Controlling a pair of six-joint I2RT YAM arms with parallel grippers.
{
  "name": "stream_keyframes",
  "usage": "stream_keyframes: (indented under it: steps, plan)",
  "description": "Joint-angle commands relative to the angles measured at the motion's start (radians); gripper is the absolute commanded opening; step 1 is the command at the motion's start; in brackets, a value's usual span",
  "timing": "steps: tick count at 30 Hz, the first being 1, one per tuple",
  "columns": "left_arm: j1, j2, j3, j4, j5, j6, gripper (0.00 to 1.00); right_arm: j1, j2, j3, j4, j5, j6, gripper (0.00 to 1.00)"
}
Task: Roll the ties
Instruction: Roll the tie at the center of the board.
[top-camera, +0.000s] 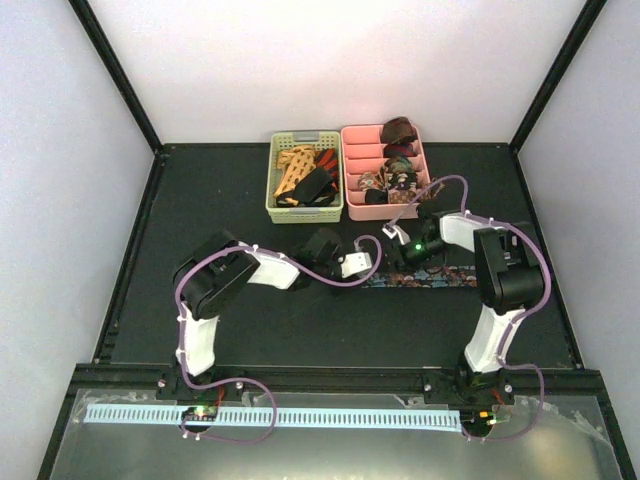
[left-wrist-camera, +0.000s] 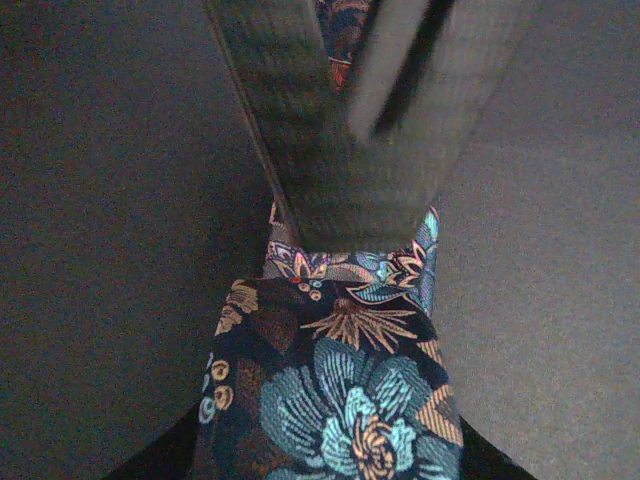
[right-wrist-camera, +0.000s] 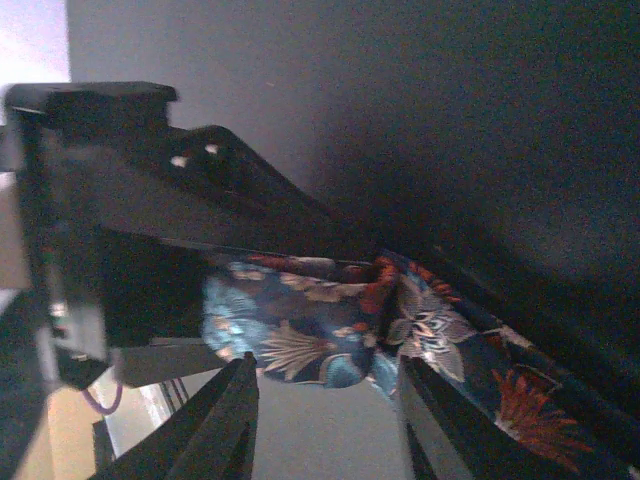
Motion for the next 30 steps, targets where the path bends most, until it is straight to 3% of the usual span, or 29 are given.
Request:
stream_keyframes:
  steps: [1,11,16,21,25,30]
  plan:
    - [0.002,0.012,-0.013,-0.231,-0.112,0.056,0.32,0.024,-0.071,0.000,0.014,-0.063,0.022,0.43]
    - [0.002,0.016,0.024,-0.265,-0.113,0.075,0.33,0.076,0.022,-0.001,0.109,-0.015,0.107,0.43]
    - [0.002,0.028,0.039,-0.282,-0.112,0.076,0.33,0.083,0.034,0.011,0.080,-0.002,0.083,0.04]
    - [0.006,0.034,0.044,-0.280,-0.107,0.060,0.37,0.064,0.025,0.007,0.010,0.037,0.023,0.02]
    - [0.019,0.016,0.041,-0.251,-0.084,0.033,0.59,0.037,0.014,-0.025,0.013,0.080,0.011,0.02]
    - [0.056,-0.070,-0.051,-0.085,0.021,-0.028,0.80,0.023,0.012,-0.056,0.016,0.131,0.008,0.02]
